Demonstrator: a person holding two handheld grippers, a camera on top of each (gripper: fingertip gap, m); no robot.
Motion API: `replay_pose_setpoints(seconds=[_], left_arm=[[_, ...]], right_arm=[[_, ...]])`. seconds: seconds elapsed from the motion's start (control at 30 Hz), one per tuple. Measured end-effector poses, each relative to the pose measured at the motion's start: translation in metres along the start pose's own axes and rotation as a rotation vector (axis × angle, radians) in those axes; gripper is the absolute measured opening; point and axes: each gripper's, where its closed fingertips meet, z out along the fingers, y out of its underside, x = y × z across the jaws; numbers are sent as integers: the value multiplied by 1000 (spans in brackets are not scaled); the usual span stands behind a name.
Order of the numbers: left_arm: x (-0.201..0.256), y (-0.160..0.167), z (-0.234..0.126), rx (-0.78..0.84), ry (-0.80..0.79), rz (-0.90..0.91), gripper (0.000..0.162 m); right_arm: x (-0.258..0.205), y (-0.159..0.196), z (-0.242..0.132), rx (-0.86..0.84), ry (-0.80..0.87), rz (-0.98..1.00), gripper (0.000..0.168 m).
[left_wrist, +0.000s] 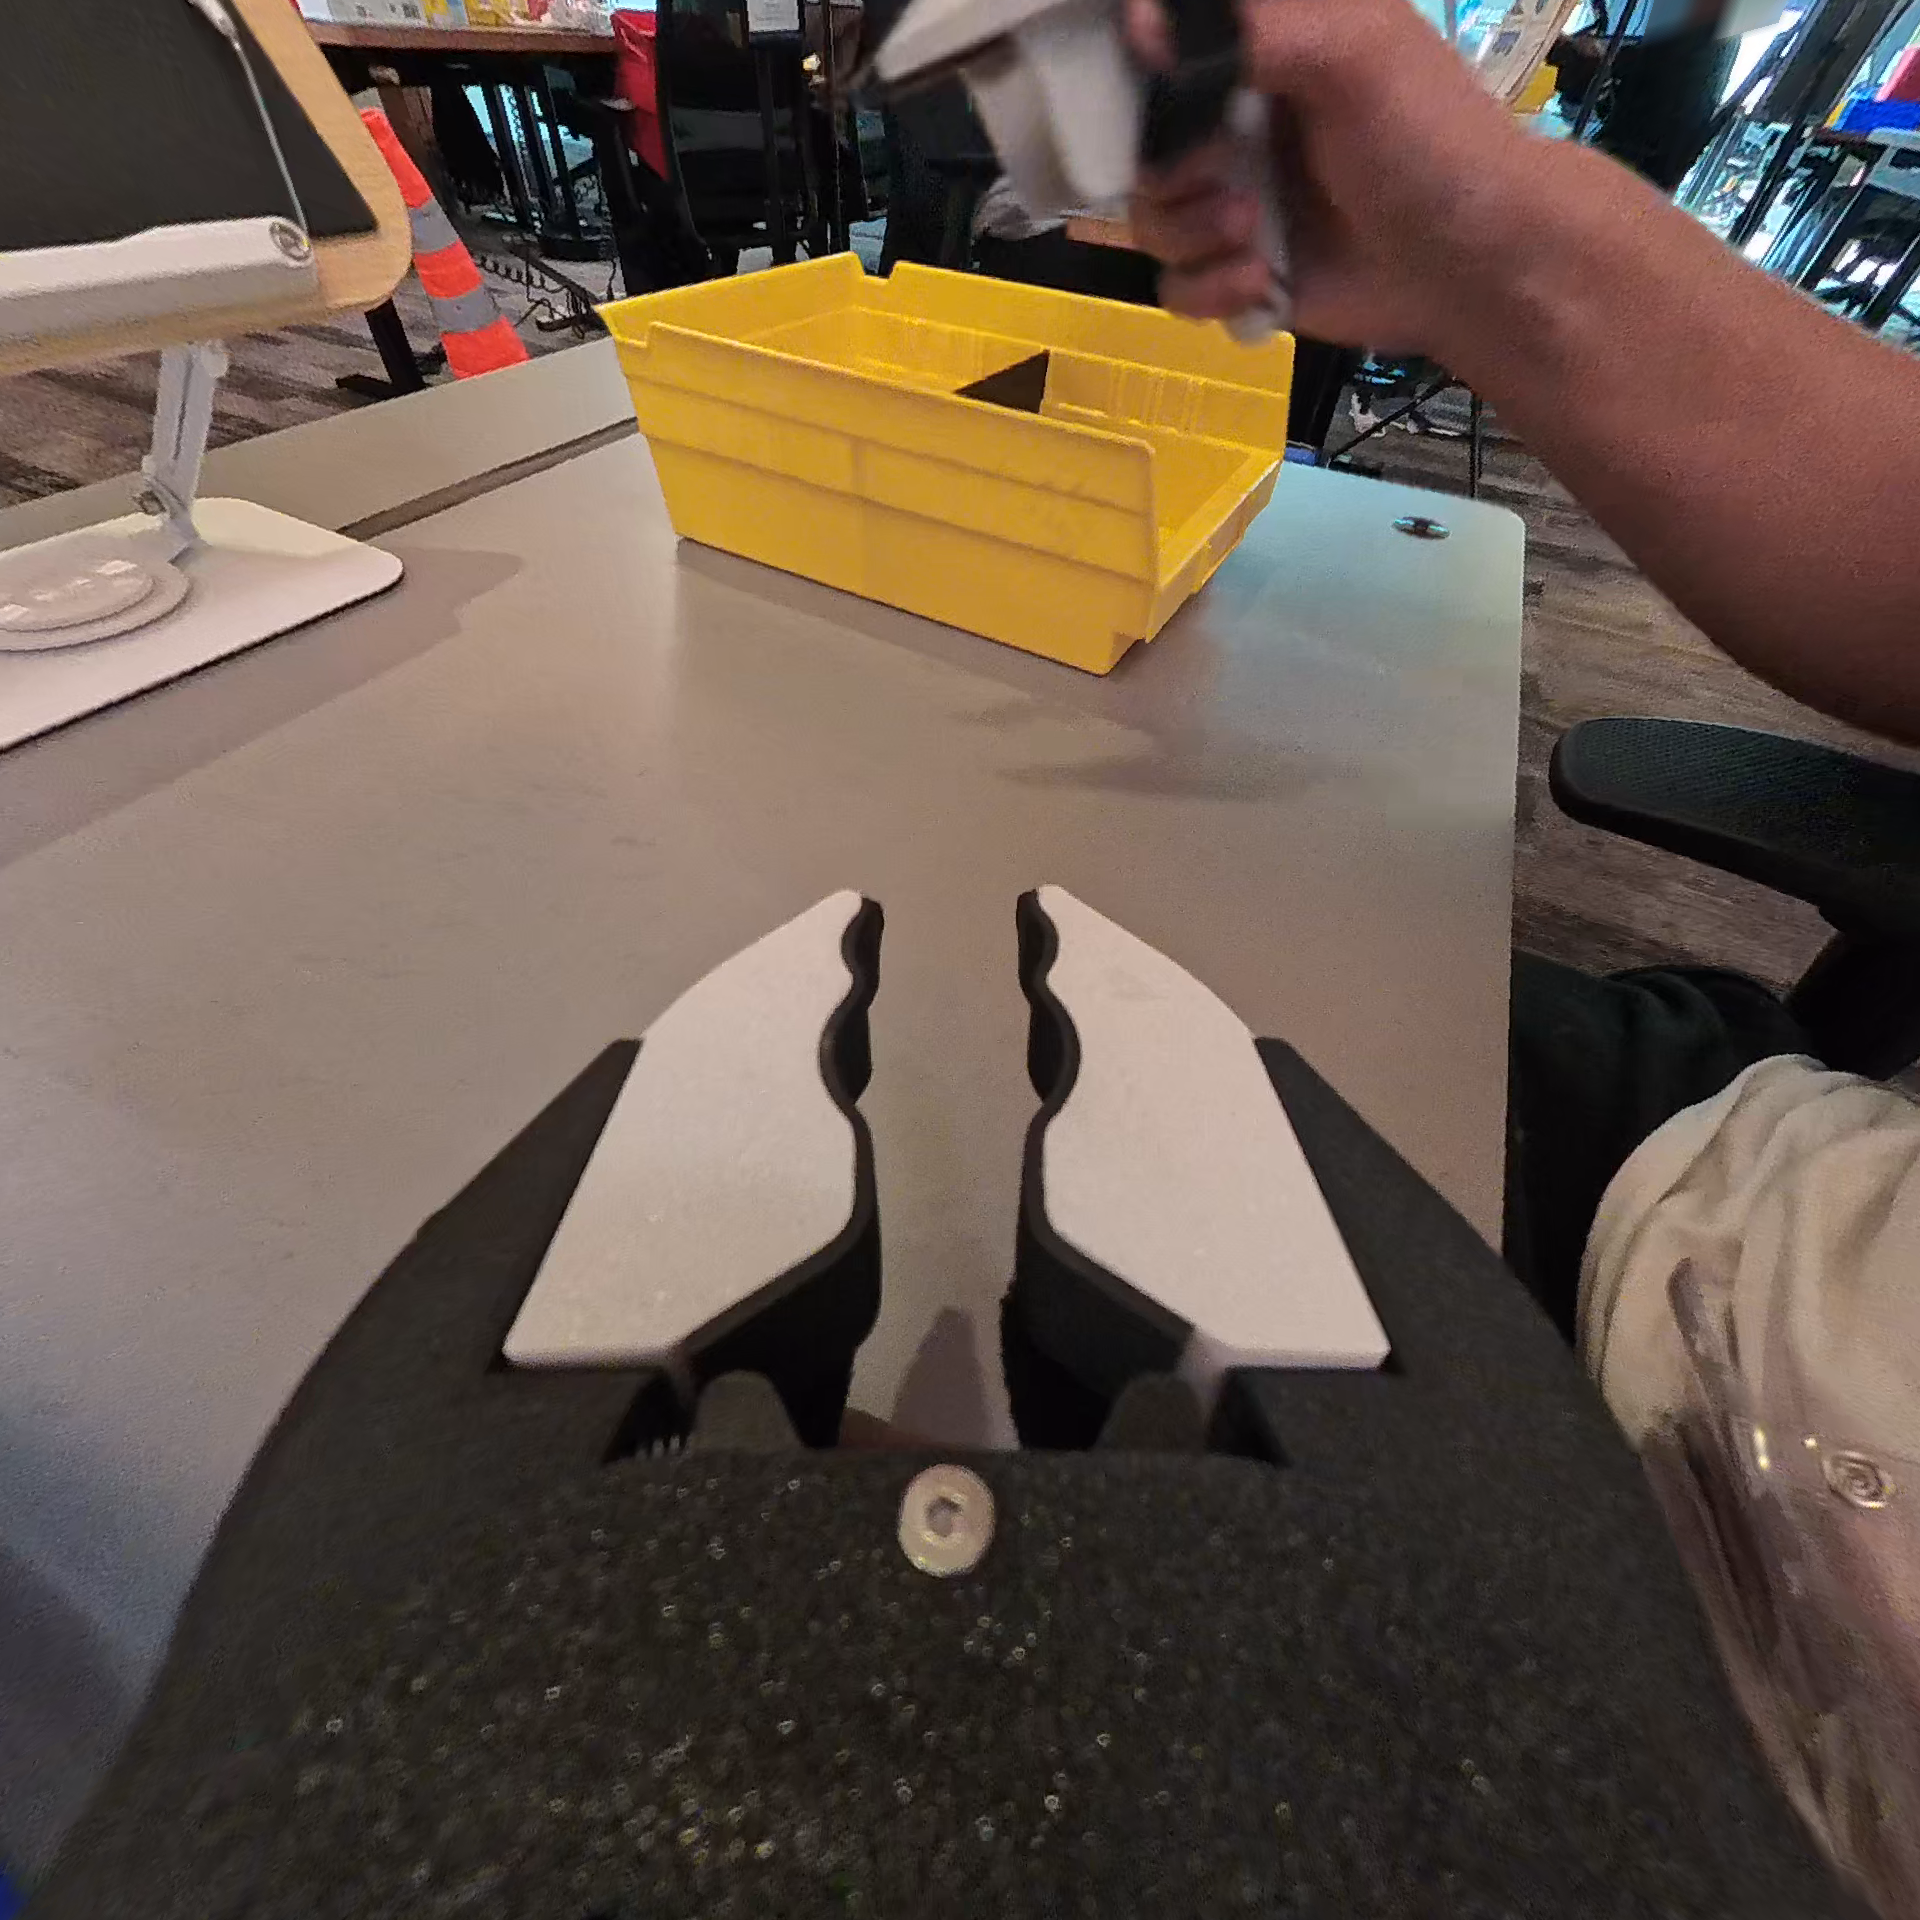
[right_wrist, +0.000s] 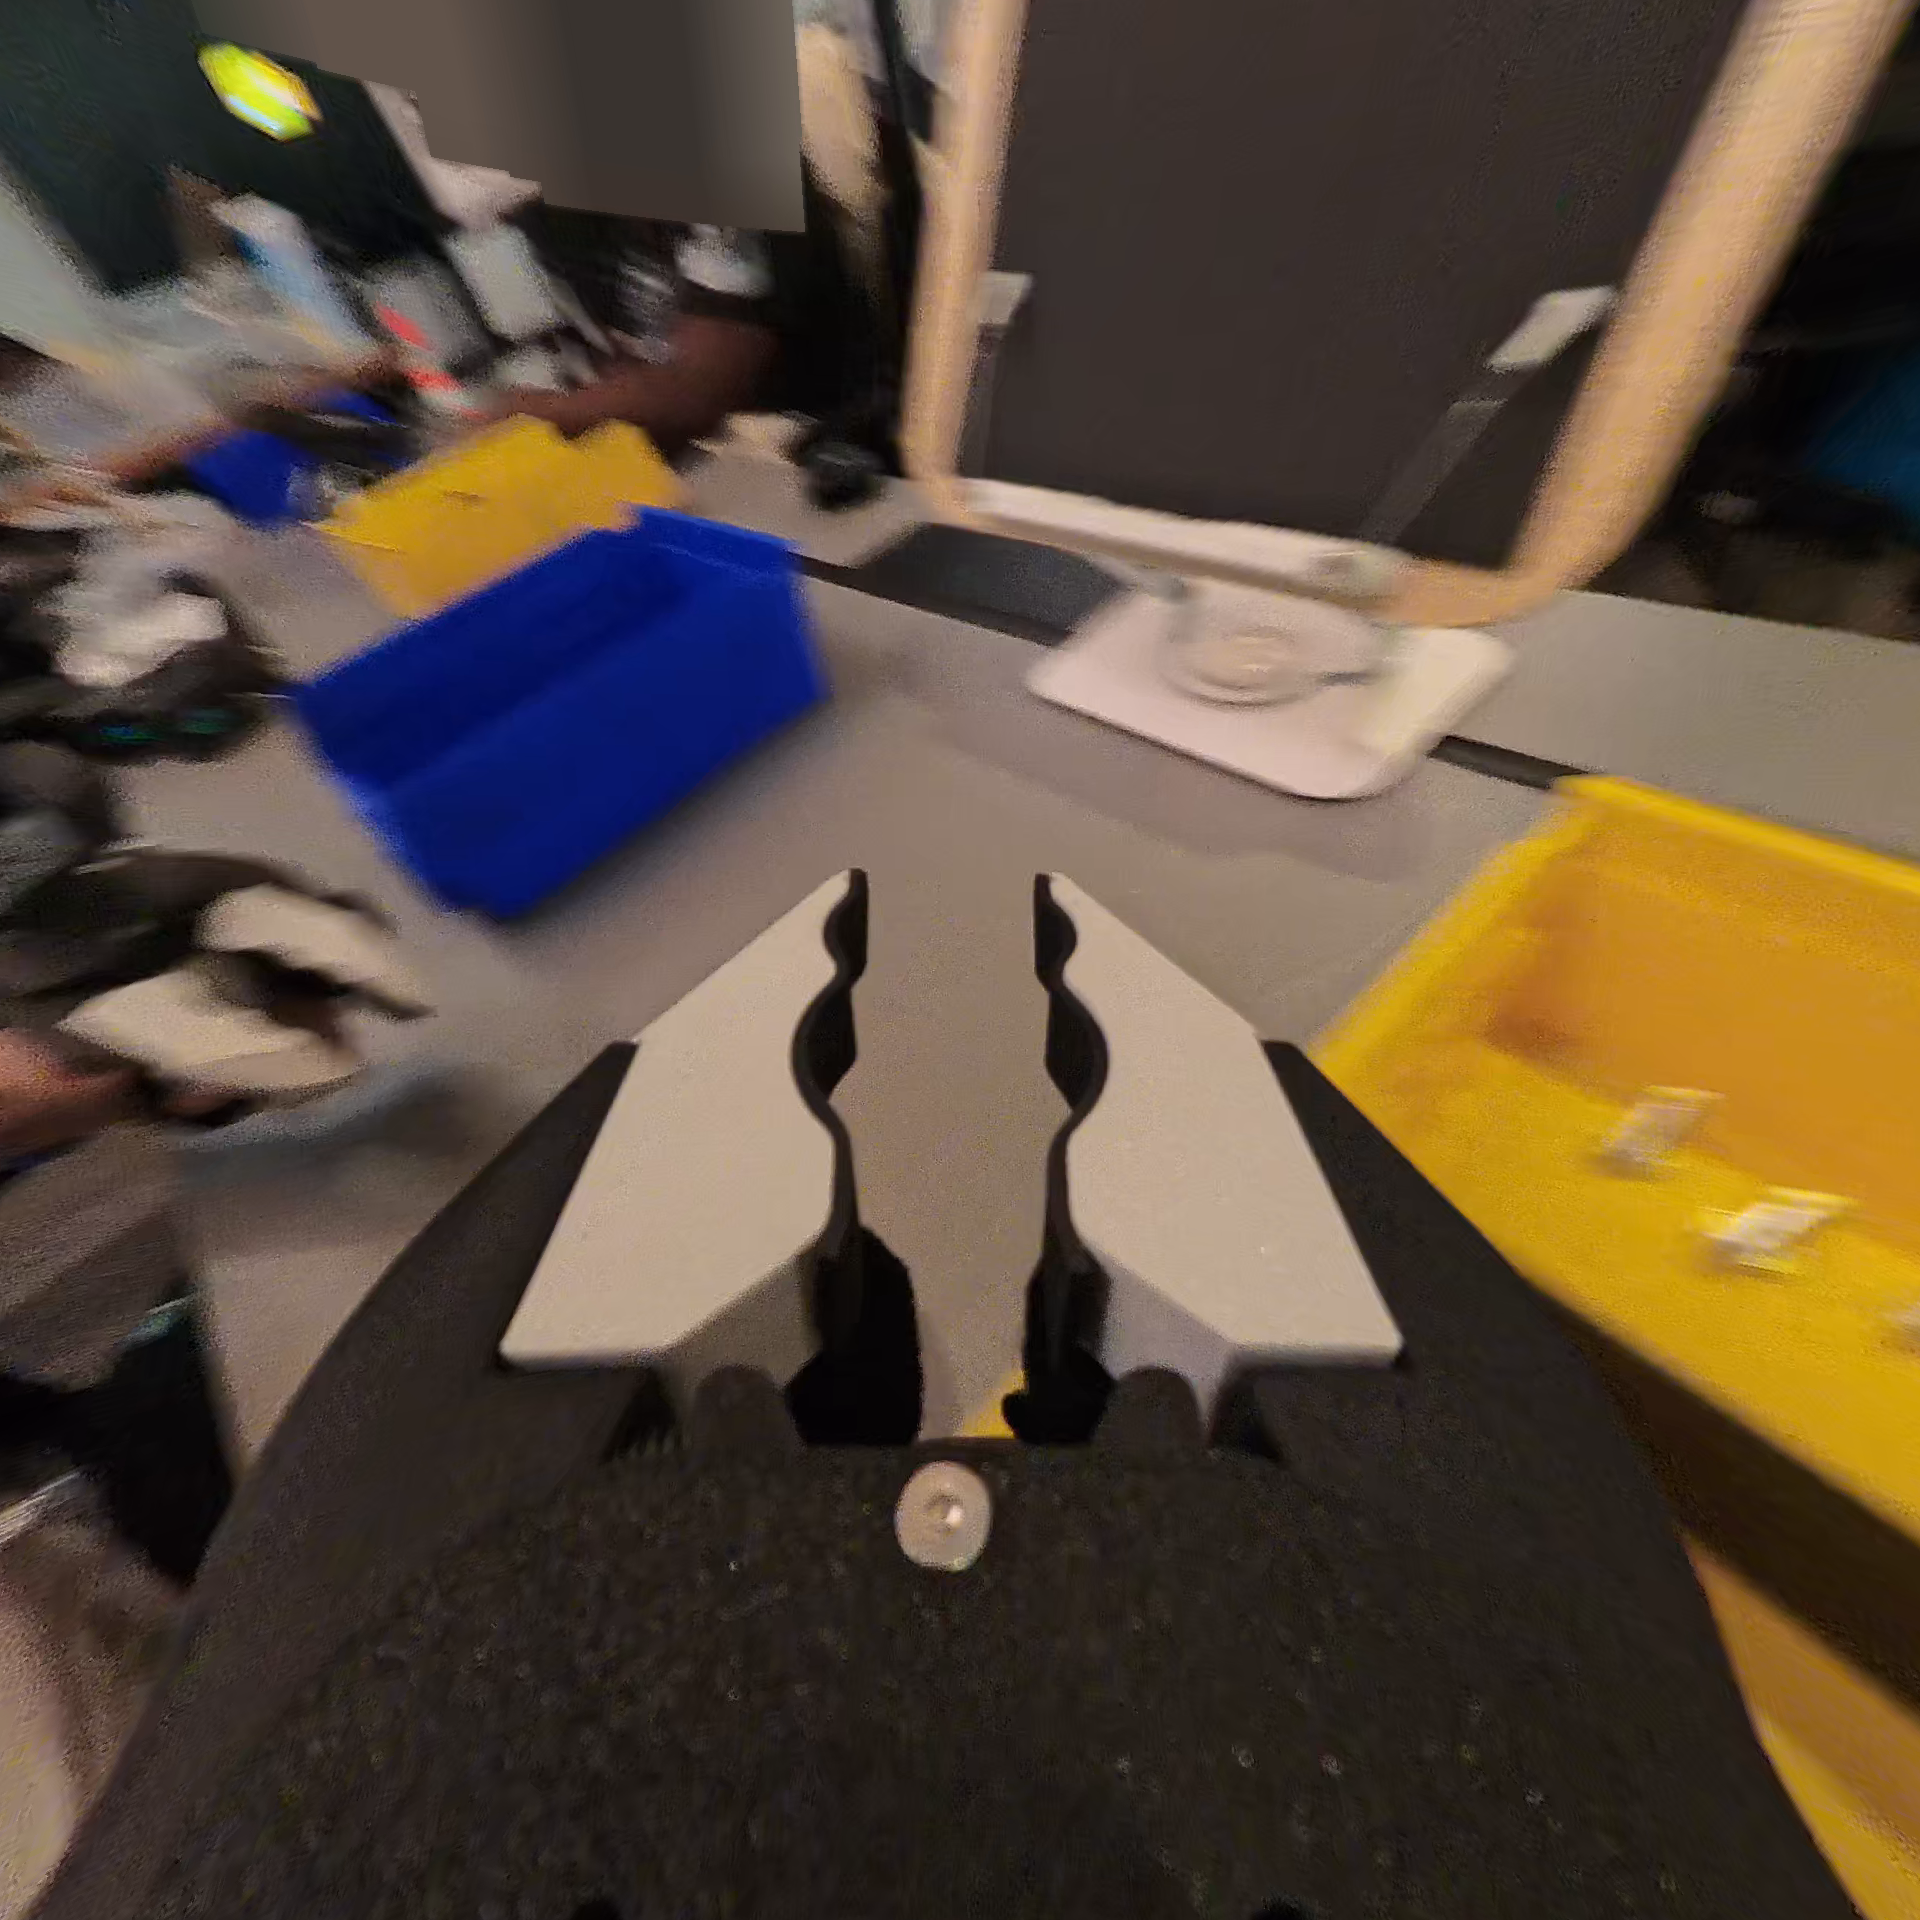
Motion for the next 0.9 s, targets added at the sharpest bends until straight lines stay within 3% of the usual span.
replay_pose_setpoints(seconds=[0.13,0.27,0.33,0.4,0.47,0.53,0.67,0.9], left_arm=[[-6,-13,-11,-11,-14,-29,25],[-64,-71,-72,105,-176,-171,22],[-113,-71,-108,54,-305,-308,24],[-171,-46,-143,-83,-512,-417,28],[-223,-18,-173,-191,-732,-502,42],[-262,11,-192,-277,-894,-627,43],[-291,60,-185,-438,-916,-910,43],[-325,98,-187,-622,-1089,-967,41]], right_arm=[[-126,77,7,0,-253,51,33],[-153,128,21,-27,-266,115,33],[-164,138,23,-72,-334,203,40],[-171,142,21,-111,-375,174,41],[-164,146,22,-100,-328,89,41],[-163,150,21,-109,-329,63,41],[-171,147,16,-101,-392,94,41],[-174,146,8,-90,-450,152,41]])
